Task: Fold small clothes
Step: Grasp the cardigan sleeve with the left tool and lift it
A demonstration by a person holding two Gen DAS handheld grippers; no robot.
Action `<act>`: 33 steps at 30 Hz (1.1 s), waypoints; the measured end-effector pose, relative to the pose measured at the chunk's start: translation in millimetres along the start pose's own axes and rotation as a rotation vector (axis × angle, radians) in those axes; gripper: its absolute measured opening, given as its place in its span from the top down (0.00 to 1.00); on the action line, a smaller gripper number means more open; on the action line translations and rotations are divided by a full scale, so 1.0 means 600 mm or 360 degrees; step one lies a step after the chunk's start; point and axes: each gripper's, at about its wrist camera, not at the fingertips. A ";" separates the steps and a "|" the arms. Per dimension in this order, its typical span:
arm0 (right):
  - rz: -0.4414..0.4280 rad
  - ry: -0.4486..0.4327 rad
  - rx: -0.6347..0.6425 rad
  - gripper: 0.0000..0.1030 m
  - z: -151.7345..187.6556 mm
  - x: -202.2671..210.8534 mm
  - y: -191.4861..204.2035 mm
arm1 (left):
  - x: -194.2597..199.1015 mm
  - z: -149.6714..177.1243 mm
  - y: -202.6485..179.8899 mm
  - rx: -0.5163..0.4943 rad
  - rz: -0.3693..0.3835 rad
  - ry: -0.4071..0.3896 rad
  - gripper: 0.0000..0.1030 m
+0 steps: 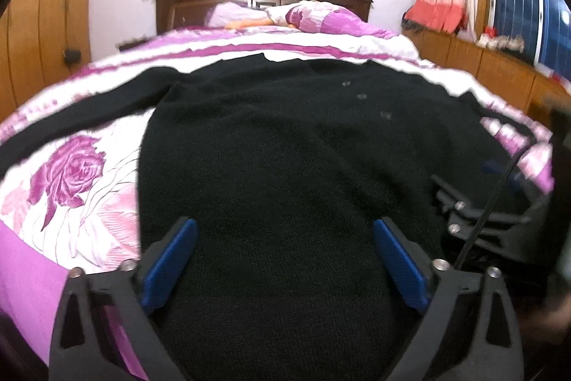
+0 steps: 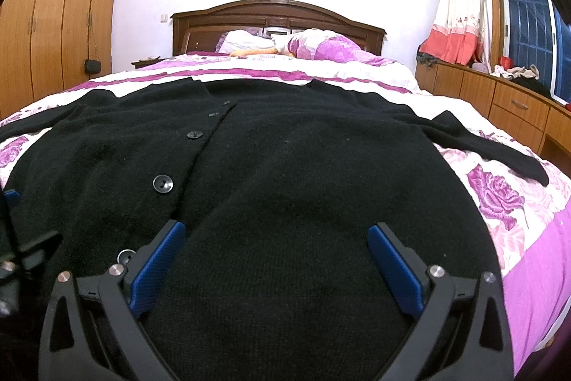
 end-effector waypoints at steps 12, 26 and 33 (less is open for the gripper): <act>-0.0010 -0.0009 -0.0013 0.00 0.005 0.002 -0.004 | 0.094 -0.132 0.396 0.0949 -0.0861 -0.0331 0.22; -0.0001 -0.0021 -0.0002 0.00 0.003 0.004 0.000 | 0.111 -0.128 0.547 0.1539 -0.0651 -0.0535 0.42; -0.0054 0.0029 0.0071 0.21 -0.022 0.024 0.009 | 0.099 -0.135 0.536 0.1520 -0.0527 -0.0570 0.77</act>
Point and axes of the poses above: each gripper's, at about its wrist camera, not at the fingertips, and x roughly against the way its jaws point, y to its left, z to its underside, and after that the axes turned 12 degrees about x, right-handed
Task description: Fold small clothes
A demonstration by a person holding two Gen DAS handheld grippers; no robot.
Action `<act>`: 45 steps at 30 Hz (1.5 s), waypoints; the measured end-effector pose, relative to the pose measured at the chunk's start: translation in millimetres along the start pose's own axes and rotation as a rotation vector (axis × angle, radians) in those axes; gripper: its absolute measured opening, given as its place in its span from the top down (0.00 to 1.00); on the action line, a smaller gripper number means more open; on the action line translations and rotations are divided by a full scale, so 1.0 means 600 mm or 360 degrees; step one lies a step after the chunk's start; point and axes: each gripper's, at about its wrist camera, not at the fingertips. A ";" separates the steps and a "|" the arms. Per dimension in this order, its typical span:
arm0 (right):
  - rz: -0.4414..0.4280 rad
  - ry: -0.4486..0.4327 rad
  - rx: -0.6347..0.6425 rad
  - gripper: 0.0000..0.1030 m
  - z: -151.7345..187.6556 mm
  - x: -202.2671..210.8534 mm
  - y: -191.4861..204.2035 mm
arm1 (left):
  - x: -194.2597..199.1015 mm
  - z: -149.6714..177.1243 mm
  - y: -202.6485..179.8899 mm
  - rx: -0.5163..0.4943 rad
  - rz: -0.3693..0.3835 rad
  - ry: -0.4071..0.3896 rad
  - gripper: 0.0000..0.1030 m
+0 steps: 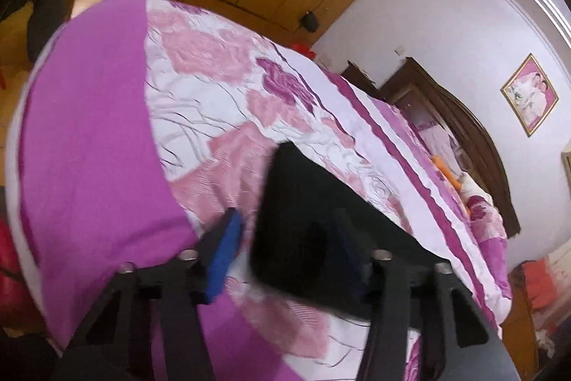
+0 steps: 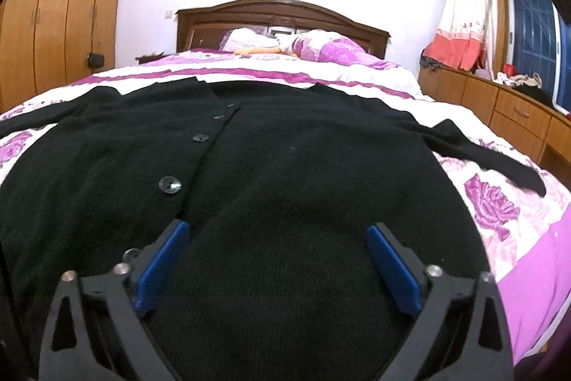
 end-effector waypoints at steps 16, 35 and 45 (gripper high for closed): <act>-0.0176 0.0225 0.0223 0.20 -0.099 -0.076 -0.035 | 0.049 0.087 -0.144 -0.0498 0.0159 0.0140 1.00; -0.0659 0.0245 -0.0576 0.15 -0.059 -0.180 -0.201 | 0.113 0.442 -0.491 -0.1493 0.0330 0.0303 1.00; -0.0142 0.0043 -0.1108 0.14 -0.020 -0.123 -0.377 | 0.098 0.573 -0.575 -0.1626 0.0398 0.0453 1.00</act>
Point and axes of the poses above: each gripper's, at about its wrist camera, not at the fingertips, and x roughly against the way its jaws point, y to its left, z to its underside, and after that the axes turned 12 degrees about x, right-handed
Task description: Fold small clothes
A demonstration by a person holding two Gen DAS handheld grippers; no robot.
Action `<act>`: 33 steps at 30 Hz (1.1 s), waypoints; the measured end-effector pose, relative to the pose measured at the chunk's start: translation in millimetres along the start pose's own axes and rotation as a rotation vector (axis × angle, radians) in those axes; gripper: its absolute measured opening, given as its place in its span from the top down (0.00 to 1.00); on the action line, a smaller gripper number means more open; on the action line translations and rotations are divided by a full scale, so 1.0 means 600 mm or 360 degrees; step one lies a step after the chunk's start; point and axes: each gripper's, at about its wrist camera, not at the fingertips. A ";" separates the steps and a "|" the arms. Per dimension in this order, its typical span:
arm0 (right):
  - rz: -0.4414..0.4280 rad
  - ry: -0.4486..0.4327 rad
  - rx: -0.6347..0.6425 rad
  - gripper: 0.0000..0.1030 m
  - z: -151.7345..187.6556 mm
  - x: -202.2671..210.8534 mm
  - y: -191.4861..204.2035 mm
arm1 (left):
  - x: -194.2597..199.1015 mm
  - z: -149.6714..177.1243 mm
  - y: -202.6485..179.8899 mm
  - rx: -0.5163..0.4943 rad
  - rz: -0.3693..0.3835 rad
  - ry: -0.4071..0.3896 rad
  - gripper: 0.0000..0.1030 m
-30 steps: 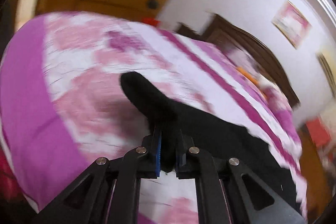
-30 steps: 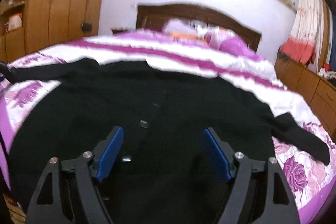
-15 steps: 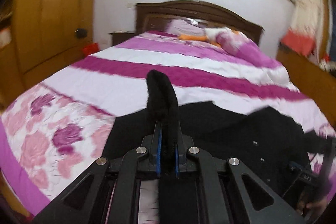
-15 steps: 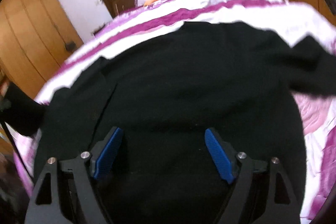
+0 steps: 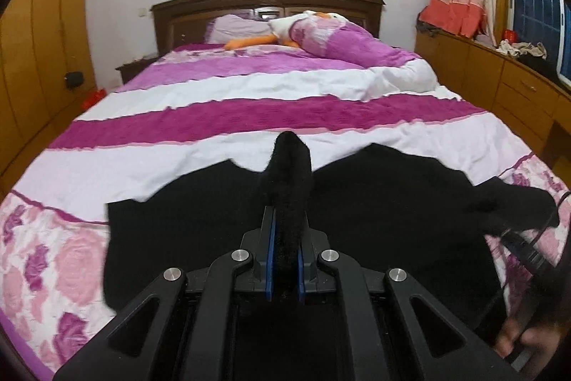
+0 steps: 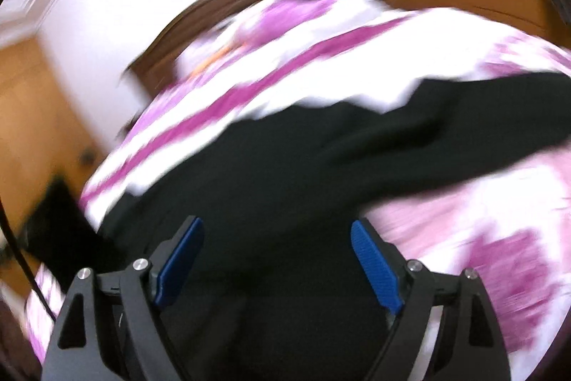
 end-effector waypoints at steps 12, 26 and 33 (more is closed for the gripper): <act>0.0525 -0.0382 -0.1006 0.05 0.011 0.162 -0.363 | -0.064 0.022 -0.083 0.0004 0.0122 0.0133 1.00; 0.0287 -0.0248 -0.0847 0.00 -0.052 0.071 -0.459 | -0.115 0.080 -0.163 -0.0349 0.0350 0.0149 0.85; 0.0194 -0.0408 -0.1186 0.93 -0.056 0.075 -0.488 | -0.135 0.061 -0.090 0.0020 0.0407 0.0299 0.85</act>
Point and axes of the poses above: each gripper's, at about its wrist camera, not at the fingertips, and x roughly against the way its jaws point, y to its left, z to its underside, and after that the axes turned 12 degrees about x, right-handed
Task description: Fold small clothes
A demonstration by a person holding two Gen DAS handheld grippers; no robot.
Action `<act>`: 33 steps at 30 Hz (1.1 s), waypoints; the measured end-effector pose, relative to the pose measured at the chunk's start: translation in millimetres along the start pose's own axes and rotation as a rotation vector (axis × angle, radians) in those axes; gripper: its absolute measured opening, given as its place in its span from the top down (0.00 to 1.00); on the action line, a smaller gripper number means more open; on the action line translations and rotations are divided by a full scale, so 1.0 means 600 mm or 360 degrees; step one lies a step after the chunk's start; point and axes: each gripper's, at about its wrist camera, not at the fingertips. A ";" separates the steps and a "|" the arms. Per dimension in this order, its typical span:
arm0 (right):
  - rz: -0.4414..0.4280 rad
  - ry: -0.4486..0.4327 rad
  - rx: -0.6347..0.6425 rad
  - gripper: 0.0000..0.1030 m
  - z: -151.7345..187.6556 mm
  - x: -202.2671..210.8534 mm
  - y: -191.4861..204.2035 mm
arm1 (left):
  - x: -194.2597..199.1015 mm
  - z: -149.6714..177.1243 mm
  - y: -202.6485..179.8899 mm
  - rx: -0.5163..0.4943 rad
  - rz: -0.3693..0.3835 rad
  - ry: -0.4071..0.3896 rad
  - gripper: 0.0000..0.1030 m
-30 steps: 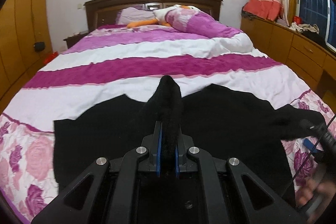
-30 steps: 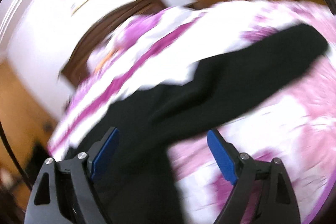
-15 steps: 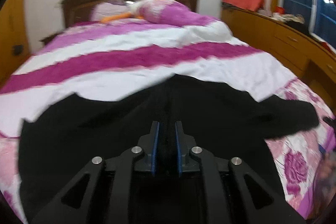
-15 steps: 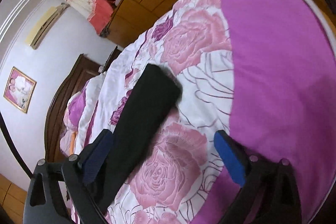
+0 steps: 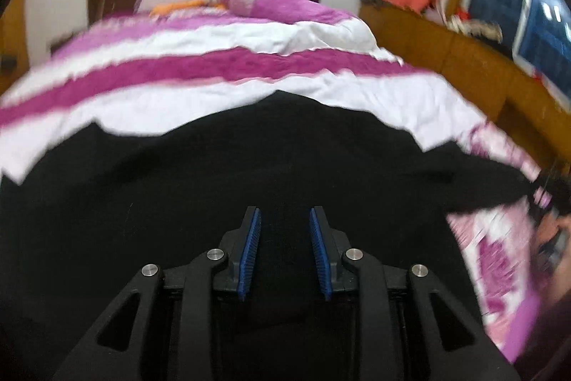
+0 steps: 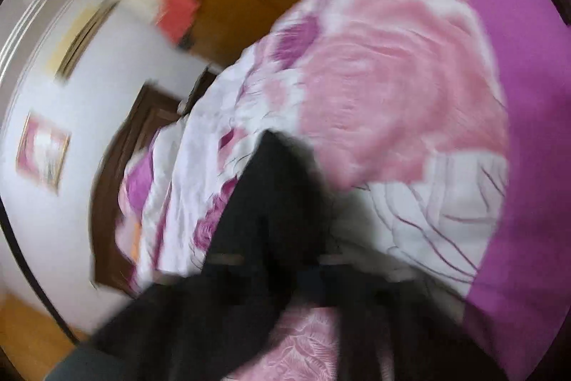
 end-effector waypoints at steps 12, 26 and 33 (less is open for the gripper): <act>-0.0294 -0.0211 0.1051 0.94 0.084 0.090 0.356 | 0.120 -0.041 0.174 0.0066 -0.0447 -0.0115 0.85; -0.0563 0.0238 0.1629 0.94 0.455 0.038 0.586 | 0.133 0.018 0.379 0.0028 -0.0509 -0.0157 0.83; -0.0709 0.0399 0.1977 0.94 0.674 0.071 0.655 | 0.131 -0.005 0.437 0.0406 -0.0272 -0.0012 0.80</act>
Point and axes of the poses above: each gripper's, at about its wrist camera, not at the fingertips, and x roughly against the way its jaws point, y to its left, z to its underside, and after that the axes turned 12 degrees about x, right-handed
